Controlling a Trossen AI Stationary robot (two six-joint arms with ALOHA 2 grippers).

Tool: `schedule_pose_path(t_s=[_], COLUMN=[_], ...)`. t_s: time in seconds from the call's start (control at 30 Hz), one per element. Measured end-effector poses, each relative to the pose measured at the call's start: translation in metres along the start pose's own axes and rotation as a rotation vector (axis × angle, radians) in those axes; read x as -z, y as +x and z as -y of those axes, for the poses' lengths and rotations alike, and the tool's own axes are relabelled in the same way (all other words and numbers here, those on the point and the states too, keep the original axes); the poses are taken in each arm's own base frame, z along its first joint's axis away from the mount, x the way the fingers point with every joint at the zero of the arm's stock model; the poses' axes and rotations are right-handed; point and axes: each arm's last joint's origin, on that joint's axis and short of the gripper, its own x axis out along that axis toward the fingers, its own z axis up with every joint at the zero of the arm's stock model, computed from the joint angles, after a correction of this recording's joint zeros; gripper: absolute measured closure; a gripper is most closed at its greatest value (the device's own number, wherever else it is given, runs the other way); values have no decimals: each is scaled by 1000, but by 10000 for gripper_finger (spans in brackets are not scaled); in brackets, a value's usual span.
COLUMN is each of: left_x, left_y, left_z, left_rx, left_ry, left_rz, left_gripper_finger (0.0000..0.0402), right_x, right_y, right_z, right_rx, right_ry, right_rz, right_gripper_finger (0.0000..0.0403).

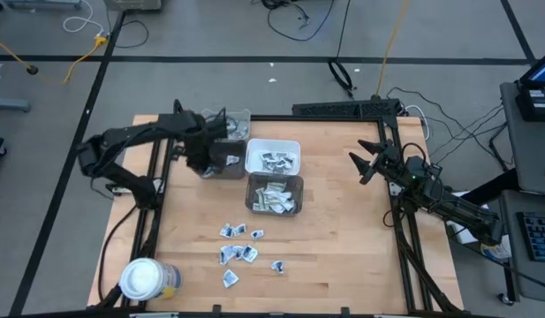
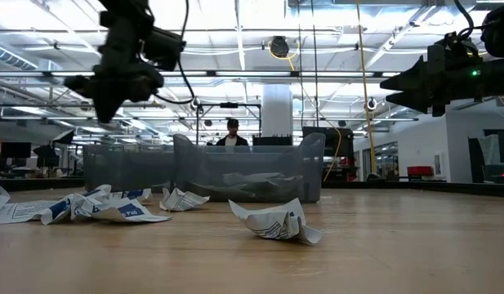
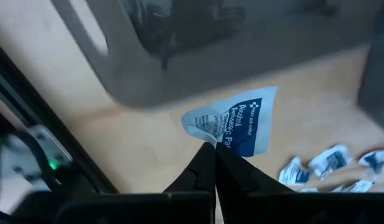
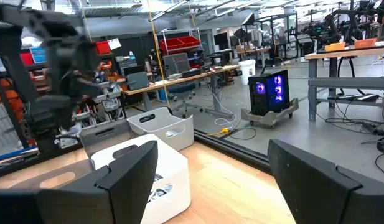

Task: Pick & Place First Aid Supplies
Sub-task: Put the blue alcohol pad into the left black bin

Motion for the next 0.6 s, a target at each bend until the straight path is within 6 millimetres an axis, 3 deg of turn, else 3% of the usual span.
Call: schedule_pose_path(t_s=[0.2,0.33,0.6], left_x=[-39,-56,-81], left_y=[-22,-27,5], left_z=[2,5,12], left_rx=[-17,-26,-55], left_ry=[39,61,94], left_rz=[30,59,39], left_gripper_finger=[401,401,401], right_x=[0,0,0], right_y=[0,0,0], right_z=[0,0,0], right_rx=[-1,0,0], right_ry=[0,0,0], right_rz=[0,0,0], right_gripper_finger=[105,105,105])
